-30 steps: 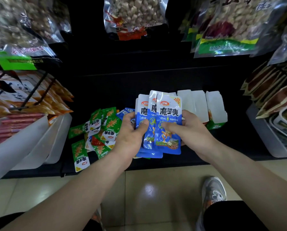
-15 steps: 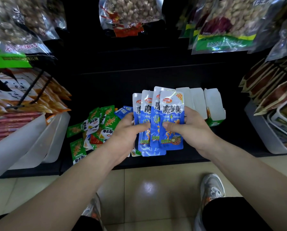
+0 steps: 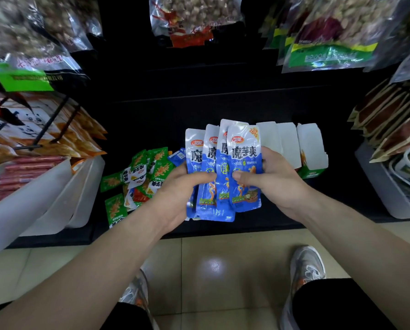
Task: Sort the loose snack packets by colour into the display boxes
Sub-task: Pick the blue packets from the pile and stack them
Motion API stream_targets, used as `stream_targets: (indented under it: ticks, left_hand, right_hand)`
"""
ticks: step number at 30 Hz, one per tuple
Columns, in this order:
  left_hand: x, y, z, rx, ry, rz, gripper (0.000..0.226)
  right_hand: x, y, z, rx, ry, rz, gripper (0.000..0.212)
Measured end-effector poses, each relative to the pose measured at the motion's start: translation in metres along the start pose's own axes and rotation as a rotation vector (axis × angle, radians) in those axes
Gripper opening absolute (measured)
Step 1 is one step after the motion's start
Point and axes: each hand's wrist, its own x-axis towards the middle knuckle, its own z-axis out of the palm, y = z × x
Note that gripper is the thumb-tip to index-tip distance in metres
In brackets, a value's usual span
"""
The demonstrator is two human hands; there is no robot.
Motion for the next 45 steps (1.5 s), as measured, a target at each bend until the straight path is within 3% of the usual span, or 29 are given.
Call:
stream_targets:
  ticks: [8,12,16,20,25,38,41,45]
  left_hand:
    - [0.001,-0.007,-0.005,0.113,-0.004,0.116,0.033]
    - [0.004,-0.006,-0.006,0.018,0.04,0.094,0.016]
    - [0.006,-0.001,-0.012,0.004,0.085,0.086,0.017]
    - [0.007,0.0,-0.016,0.007,0.119,0.107,0.019]
    - [0.01,-0.008,-0.016,0.064,0.076,0.144,0.028]
    - [0.022,-0.019,0.017,0.18,0.039,0.213,0.025]
    - [0.022,-0.022,0.028,0.226,-0.01,0.224,0.011]
    - [0.024,-0.027,0.041,0.418,-0.075,0.233,0.036]
  right_hand:
    - [0.003,0.001,0.001,-0.011,-0.022,0.001,0.036]
    - [0.005,0.003,-0.001,-0.053,0.049,0.002,0.033]
    - [0.009,0.004,-0.006,-0.005,0.096,0.005,0.036]
    - [0.009,0.005,-0.003,0.032,0.019,0.009,0.038]
    - [0.007,0.007,0.006,0.149,-0.042,0.035,0.04]
    - [0.01,0.004,0.021,0.341,0.088,0.021,0.022]
    - [0.008,0.003,0.021,0.355,0.12,0.039,0.024]
    - [-0.003,-0.001,0.013,0.376,0.142,0.05,0.033]
